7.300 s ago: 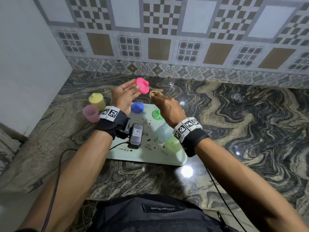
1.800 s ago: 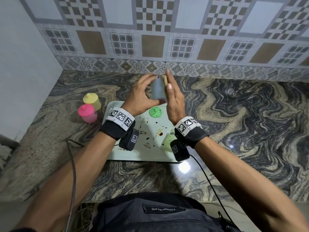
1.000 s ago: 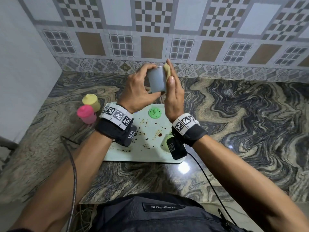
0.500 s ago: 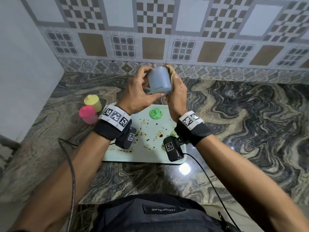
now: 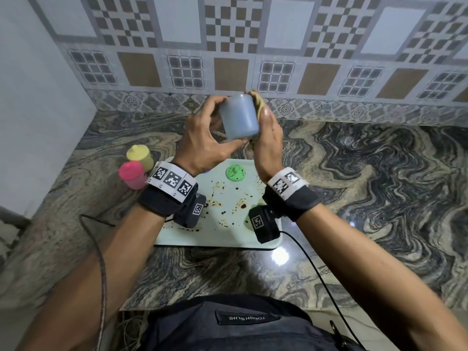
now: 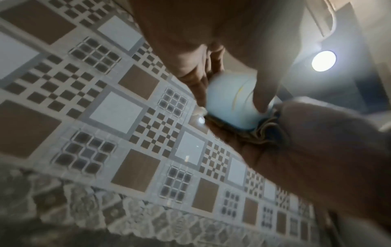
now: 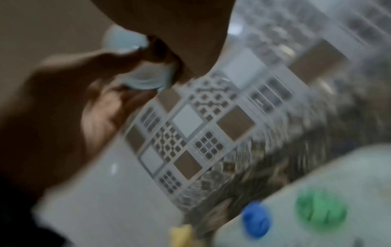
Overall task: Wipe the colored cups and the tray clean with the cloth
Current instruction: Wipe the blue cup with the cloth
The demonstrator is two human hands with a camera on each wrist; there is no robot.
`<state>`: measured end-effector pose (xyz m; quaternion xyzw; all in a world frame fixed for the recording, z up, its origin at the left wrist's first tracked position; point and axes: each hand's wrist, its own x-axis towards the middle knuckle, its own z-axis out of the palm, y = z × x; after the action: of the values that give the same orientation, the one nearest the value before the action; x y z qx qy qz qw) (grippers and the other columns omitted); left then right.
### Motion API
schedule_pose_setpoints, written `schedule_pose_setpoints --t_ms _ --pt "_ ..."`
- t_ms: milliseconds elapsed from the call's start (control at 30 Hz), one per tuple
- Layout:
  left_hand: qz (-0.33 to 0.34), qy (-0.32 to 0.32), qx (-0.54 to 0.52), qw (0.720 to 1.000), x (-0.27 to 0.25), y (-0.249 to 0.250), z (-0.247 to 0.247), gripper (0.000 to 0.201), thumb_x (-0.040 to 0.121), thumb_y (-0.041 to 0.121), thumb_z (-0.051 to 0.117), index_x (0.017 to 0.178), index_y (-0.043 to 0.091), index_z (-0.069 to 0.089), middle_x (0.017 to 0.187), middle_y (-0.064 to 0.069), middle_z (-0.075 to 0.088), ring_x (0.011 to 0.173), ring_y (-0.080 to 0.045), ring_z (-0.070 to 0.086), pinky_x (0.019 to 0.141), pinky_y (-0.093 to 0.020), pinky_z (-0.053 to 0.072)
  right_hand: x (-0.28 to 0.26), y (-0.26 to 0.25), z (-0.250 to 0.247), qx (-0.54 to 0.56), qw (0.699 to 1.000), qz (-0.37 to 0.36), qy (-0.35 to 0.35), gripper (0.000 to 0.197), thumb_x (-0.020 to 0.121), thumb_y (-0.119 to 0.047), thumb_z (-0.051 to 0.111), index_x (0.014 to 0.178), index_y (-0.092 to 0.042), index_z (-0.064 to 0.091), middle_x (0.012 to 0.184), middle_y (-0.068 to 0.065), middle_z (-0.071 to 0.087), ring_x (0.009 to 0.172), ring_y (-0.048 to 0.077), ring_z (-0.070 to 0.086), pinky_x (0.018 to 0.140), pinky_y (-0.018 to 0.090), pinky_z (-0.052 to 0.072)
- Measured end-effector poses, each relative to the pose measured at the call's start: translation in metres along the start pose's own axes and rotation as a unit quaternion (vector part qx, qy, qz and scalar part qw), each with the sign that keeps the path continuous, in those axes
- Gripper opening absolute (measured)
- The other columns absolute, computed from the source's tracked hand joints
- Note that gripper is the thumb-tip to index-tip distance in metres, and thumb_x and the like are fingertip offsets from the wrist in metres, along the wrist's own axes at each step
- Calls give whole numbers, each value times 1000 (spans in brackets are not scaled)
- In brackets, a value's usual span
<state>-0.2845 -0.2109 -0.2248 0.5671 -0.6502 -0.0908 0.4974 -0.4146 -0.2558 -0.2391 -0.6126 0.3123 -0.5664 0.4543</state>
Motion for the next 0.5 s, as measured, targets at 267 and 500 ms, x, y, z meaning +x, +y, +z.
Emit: schedule_pose_setpoints --t_ms 267,500 --pt "21 -19 122 992 13 10 -6 93 73 25 77 150 11 29 142 -10 49 127 -20 48 107 -26 41 -2 -7 6 -26 999 -38 2 43 108 -10 33 150 1 35 158 15 35 143 7 36 117 28 35" --pt "17 -8 -9 1000 7 12 -9 77 67 32 86 128 4 48 119 -7 62 103 -15 65 88 -26 56 4 -12 5 71 997 -9 5 42 108 -12 28 144 5 42 141 14 50 115 6 58 89 23 52"
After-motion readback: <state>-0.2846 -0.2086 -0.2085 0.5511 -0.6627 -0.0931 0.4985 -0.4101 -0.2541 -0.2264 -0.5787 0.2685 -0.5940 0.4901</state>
